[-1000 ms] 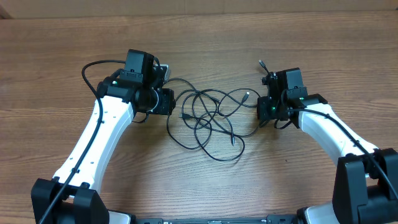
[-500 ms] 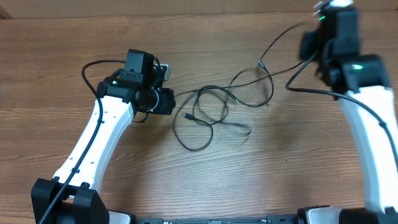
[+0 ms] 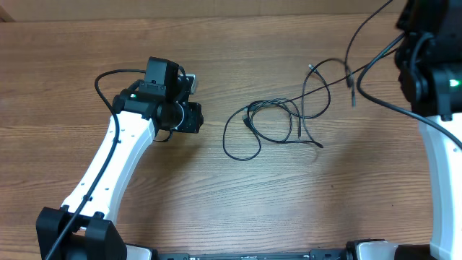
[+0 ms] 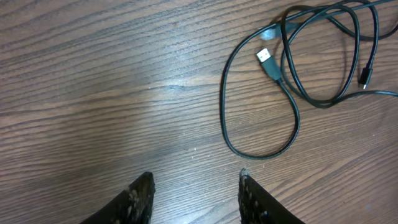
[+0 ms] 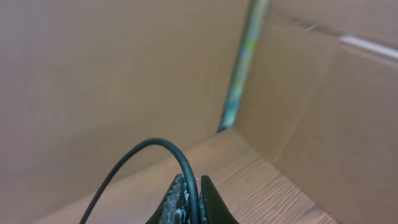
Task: Untangle cables
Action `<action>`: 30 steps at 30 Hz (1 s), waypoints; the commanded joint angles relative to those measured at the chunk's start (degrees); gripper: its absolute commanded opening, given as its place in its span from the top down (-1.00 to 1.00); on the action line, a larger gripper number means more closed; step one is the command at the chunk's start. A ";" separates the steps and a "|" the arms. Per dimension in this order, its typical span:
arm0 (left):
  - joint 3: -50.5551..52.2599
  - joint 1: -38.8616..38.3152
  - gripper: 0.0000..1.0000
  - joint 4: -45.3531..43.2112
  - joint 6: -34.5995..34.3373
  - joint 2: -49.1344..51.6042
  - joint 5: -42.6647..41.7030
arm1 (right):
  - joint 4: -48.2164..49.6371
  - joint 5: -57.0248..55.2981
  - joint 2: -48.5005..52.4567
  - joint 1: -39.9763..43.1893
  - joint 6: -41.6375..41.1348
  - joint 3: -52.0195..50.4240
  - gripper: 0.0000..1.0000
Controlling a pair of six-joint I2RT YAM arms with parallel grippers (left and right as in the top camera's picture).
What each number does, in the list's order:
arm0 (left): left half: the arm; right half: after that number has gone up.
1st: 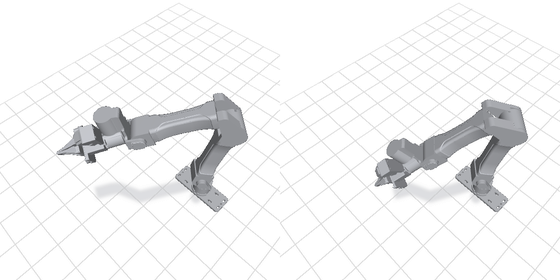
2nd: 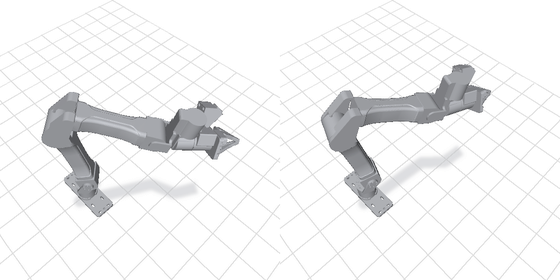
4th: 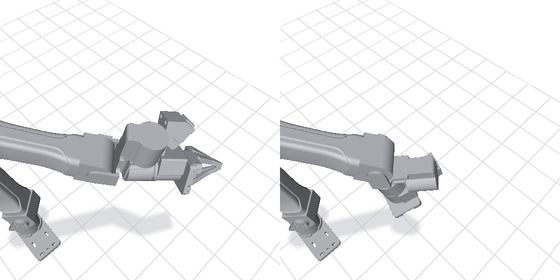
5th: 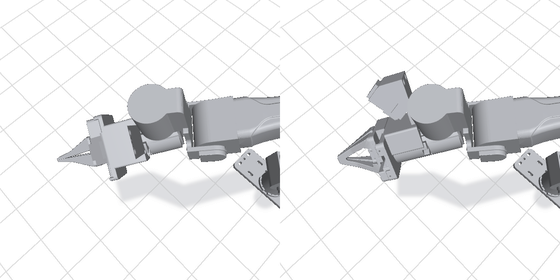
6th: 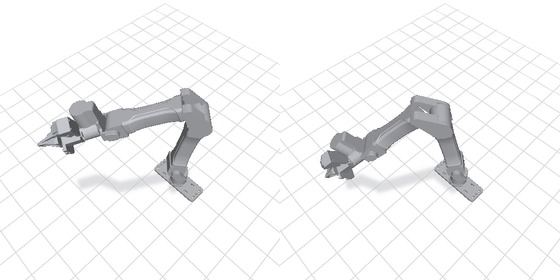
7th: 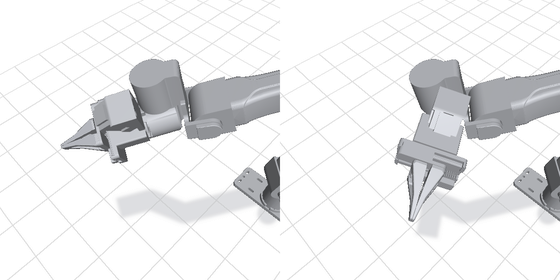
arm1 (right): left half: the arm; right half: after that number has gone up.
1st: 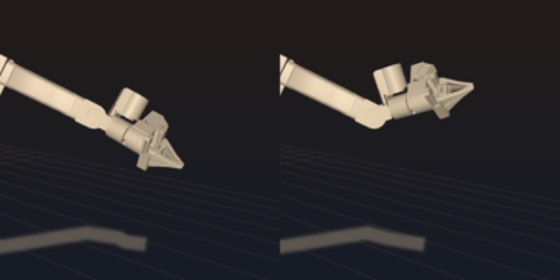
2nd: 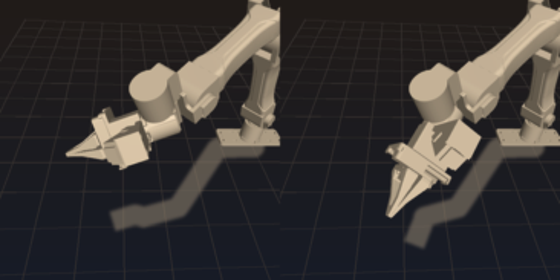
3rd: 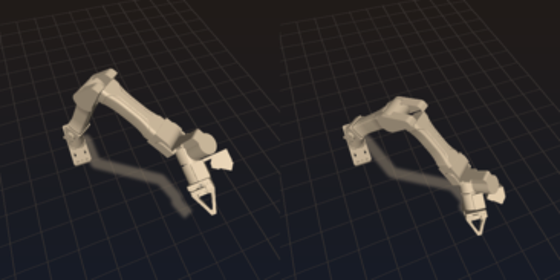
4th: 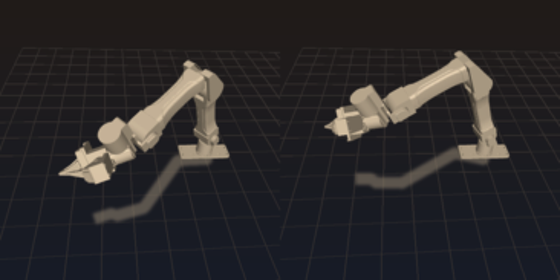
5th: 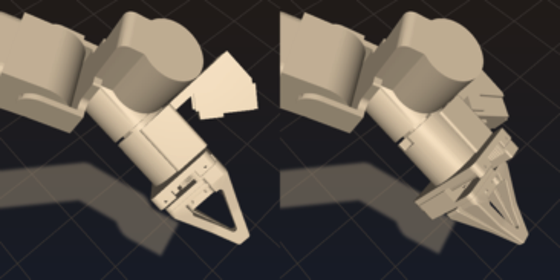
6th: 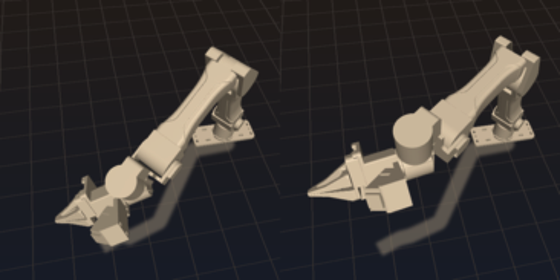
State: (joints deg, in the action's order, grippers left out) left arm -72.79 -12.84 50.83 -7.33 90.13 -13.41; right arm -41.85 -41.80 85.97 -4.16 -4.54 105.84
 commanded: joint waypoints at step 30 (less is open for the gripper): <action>-0.74 -1.38 -0.33 -9.38 -0.57 0.52 -13.49 | -32.20 41.83 1.33 1.68 0.39 1.75 -0.17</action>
State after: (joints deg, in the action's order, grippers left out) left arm -72.79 -13.17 43.51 -7.66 90.13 -20.95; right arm -72.64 4.80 86.35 -2.61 -0.58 108.25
